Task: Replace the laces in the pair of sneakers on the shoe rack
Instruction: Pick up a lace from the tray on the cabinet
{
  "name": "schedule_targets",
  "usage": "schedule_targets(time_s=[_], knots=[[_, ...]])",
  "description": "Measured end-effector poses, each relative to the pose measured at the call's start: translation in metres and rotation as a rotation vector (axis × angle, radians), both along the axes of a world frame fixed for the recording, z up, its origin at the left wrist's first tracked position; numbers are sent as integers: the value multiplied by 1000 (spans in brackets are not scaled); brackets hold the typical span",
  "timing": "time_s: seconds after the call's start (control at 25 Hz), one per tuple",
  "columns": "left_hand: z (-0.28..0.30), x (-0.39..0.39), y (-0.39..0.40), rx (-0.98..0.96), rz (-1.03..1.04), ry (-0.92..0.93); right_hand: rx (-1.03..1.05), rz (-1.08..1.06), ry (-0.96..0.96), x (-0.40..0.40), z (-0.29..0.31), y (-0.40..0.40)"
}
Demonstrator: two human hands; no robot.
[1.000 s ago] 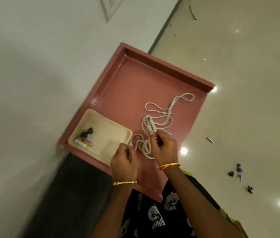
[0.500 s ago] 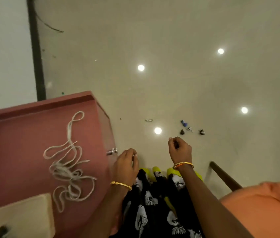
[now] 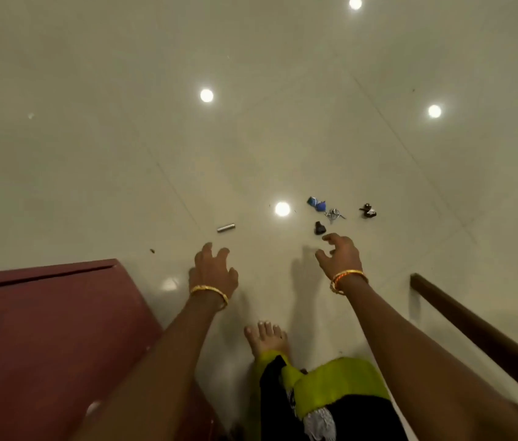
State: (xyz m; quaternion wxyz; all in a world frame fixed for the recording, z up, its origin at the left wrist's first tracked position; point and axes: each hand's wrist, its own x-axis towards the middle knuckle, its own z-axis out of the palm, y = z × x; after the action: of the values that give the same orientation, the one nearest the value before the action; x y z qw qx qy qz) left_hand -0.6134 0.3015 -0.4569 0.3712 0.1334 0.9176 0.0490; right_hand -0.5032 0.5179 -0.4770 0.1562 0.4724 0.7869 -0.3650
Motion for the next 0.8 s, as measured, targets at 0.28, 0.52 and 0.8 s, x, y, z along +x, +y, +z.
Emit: schedule_targets(time_s=[0.28,0.52,0.8], knots=[[-120,-36,23,-76,-75,170,73,26,-15,-5,-108,21],[-148,-51,39,-170,-149,269,118,-48,-33,-25,-127,12],[-69,-35,22,283,425,29,-142,-366,238,-45,-41,-31]])
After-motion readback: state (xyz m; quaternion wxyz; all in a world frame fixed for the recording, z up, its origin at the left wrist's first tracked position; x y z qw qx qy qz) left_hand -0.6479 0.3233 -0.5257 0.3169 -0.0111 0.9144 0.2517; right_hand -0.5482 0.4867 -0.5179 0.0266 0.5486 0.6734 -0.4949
